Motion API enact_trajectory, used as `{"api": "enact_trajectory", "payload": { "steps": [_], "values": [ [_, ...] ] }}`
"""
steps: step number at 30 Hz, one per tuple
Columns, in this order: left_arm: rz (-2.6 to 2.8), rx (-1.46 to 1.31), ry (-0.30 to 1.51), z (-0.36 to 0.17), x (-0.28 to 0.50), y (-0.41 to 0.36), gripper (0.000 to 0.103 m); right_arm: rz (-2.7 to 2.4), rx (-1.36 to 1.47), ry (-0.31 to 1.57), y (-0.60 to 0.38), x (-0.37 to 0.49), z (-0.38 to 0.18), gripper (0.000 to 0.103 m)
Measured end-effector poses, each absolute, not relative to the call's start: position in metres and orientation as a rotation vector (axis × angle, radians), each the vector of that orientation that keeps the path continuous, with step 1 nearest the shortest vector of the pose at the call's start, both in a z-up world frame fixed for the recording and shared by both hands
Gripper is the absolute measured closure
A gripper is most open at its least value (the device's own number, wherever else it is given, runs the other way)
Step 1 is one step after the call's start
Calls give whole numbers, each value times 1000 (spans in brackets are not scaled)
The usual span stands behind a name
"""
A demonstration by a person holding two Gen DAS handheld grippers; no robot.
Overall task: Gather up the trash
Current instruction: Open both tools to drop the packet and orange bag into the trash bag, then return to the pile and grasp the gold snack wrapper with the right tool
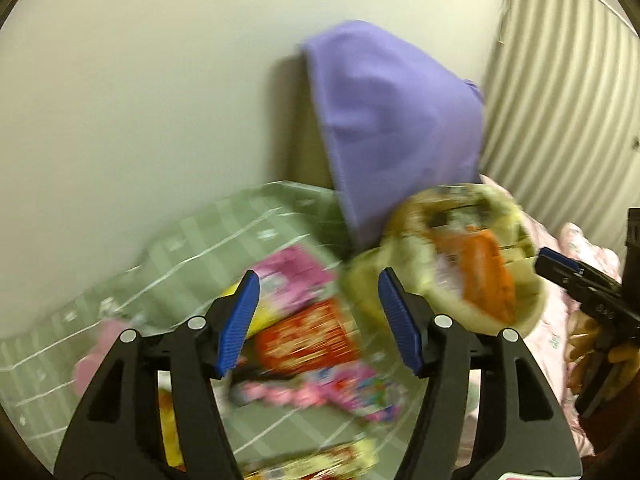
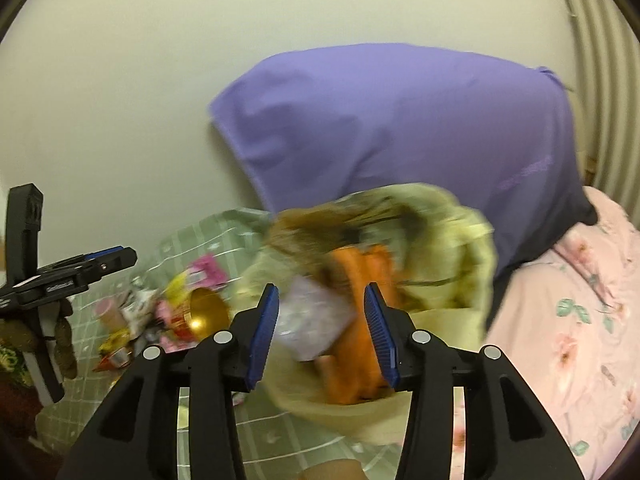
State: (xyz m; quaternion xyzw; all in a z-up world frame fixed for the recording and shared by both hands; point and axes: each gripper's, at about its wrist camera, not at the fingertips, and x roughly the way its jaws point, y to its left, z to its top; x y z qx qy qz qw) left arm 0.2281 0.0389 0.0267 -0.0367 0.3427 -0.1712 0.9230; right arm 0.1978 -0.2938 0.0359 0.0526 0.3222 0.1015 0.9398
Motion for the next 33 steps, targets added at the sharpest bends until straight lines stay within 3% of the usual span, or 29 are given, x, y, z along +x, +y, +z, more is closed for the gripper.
{"api": "enact_trajectory", "payload": {
  "steps": [14,21,33],
  "values": [
    [-155,-283,779,-28,186,157,36,394,26,752,-211,201,-1,60],
    [-134,-342,811,-46,164,181,30,561,3,810,-173,197,-20,60],
    [-75,-321,848,-57,135,194,30,861,-217,979,-91,190,-85,63]
  ]
}}
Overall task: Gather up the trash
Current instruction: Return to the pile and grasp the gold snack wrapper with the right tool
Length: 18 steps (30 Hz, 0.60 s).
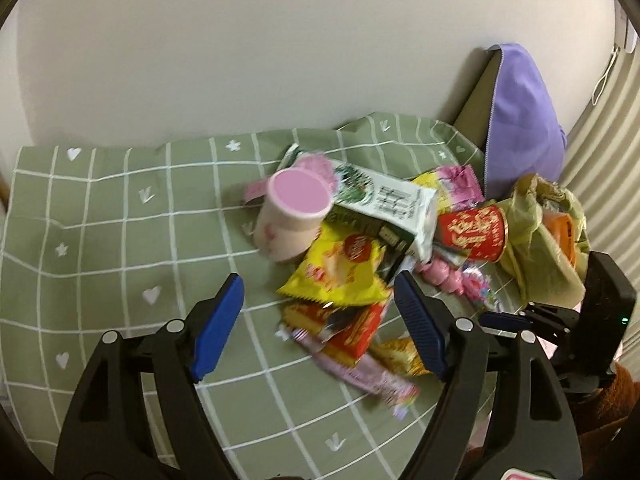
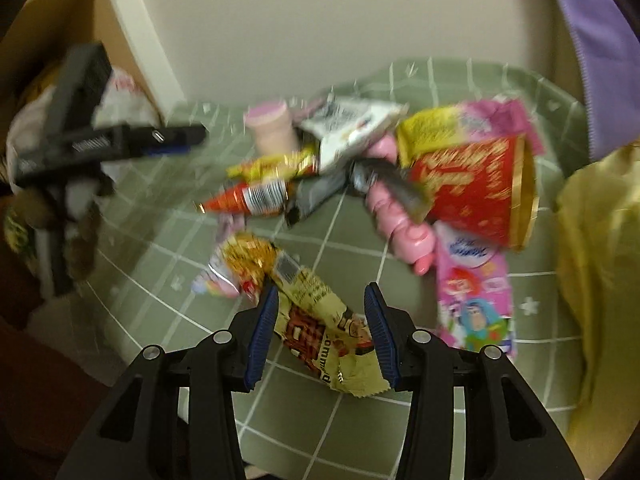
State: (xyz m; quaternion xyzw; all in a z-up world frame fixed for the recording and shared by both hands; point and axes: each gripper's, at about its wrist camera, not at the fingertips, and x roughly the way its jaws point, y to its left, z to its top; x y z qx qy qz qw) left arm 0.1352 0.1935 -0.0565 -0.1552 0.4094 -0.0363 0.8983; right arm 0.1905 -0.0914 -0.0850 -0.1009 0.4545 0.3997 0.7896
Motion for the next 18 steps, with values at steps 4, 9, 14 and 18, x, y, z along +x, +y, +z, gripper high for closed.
{"api": "enact_trajectory", "payload": {
  "steps": [4,9,14,18],
  "values": [
    [-53,-323,871,-63,127,202,30,862,-254,1038,-89,189,-101,81],
    [-79,-349,892,-72,124,201,30,827,-225,1017,-107,186,-92,86],
    [-133,-316,894,-75,128,183,30,736,-134,950,-136,190,-70,86],
    [-118,-326,879,-73,135,179,30,645,-97,929,-156,194,-60,86]
  ]
}}
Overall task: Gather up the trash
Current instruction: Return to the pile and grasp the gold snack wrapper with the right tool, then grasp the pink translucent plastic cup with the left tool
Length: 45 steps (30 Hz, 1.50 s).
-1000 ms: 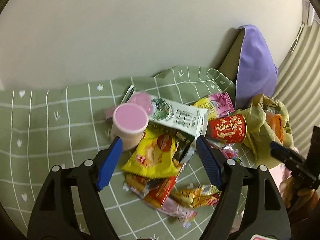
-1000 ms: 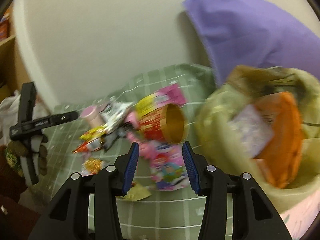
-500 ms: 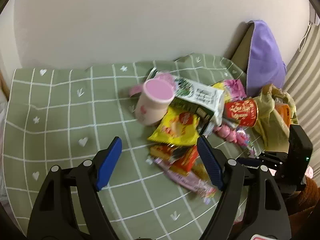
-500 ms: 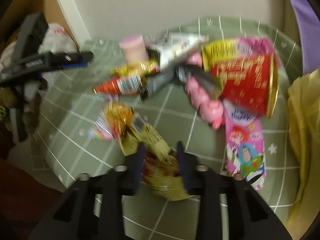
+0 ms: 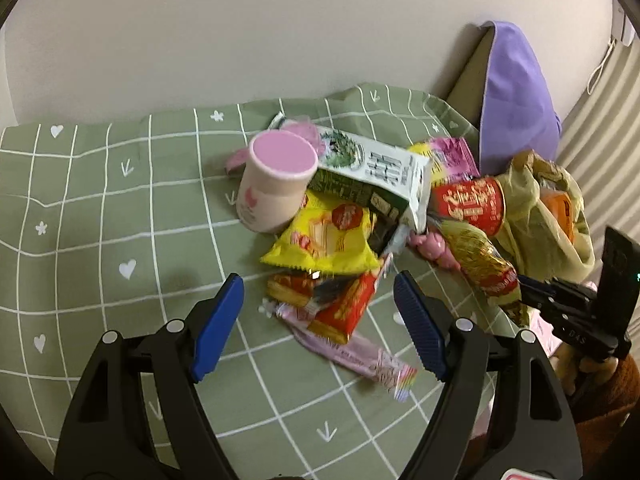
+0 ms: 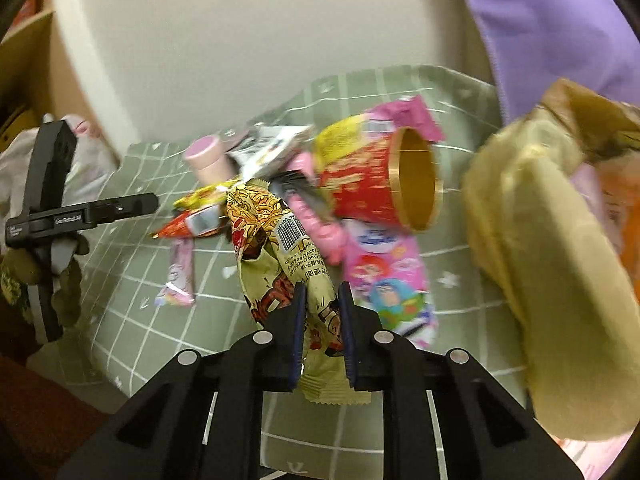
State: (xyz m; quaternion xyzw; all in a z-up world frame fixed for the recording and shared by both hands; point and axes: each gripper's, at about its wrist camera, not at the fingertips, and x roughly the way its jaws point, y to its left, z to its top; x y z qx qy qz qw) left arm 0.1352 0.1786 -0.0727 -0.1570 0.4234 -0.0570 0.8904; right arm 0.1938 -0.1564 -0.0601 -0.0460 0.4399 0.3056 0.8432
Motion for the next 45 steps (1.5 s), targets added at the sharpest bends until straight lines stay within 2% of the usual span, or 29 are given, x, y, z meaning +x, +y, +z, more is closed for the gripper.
{"api": "enact_trajectory", "payload": {
  "steps": [12,17,22,24,26,31,33,45],
  "values": [
    [-116,-315,781,-46,159,176,30,555,-63,884,-172,178,-52,86],
    [-123,-225,758,-33,192,192,30,541,-48,870,-174,181,-46,86],
    [-205,-105,839,-48,239,195,36,522,-6,854,-173,185,-37,86],
    [-222,-51,884,-59,255,192,47,508,4,844,-171,186,-33,86],
    [-207,-63,926,-68,268,198,51,489,5,838,-170,185,-30,86],
    [-272,-89,981,-79,286,202,52,453,-7,873,-166,178,-37,86],
    [-272,-113,981,-79,290,203,59,438,-1,883,-166,177,-39,86],
    [-292,-107,804,-15,258,163,59,385,8,838,-165,178,-26,86]
  ]
}}
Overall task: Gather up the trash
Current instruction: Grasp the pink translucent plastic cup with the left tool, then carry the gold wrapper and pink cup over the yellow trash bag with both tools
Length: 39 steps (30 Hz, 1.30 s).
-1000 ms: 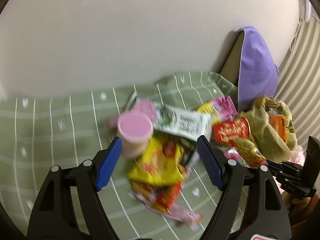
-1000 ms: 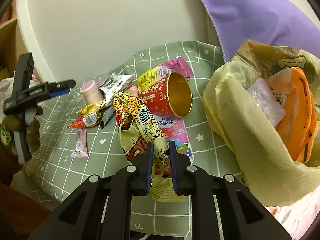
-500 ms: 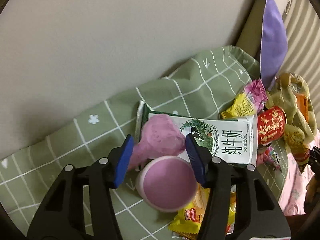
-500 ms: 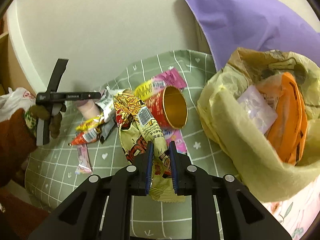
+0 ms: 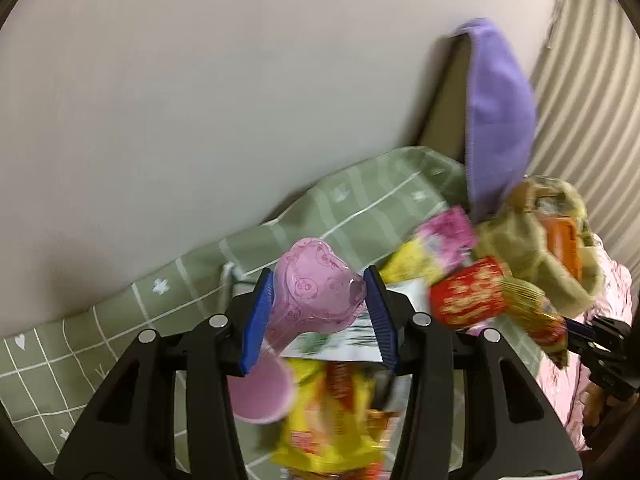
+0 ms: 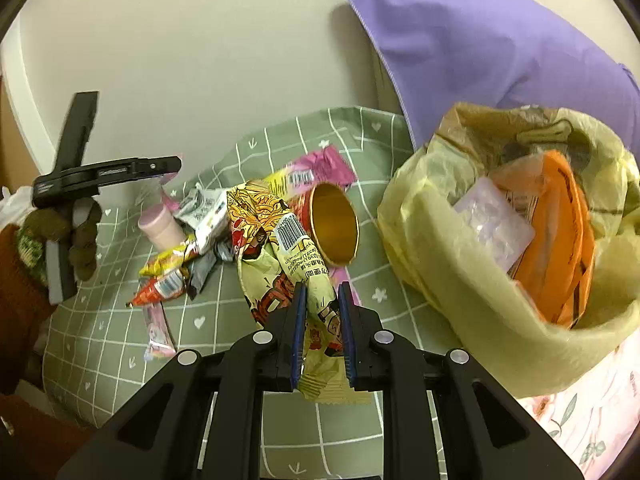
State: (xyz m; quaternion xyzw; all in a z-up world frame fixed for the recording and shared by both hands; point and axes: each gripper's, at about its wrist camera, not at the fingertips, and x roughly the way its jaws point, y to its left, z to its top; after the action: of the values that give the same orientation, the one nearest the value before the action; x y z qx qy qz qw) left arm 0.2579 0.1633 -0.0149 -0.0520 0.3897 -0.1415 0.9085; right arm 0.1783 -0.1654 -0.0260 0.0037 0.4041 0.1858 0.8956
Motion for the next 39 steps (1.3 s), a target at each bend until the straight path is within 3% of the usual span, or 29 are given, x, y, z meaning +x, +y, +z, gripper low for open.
{"api": "enact_trajectory", "payload": {
  "steps": [16,39],
  "values": [
    [-547,-155,610,83,242,62,59,229,10,623,-223,201,61,86],
    [-859,-177,685,83,282,-70,59,-22,46,564,-335,198,94,86]
  ]
}}
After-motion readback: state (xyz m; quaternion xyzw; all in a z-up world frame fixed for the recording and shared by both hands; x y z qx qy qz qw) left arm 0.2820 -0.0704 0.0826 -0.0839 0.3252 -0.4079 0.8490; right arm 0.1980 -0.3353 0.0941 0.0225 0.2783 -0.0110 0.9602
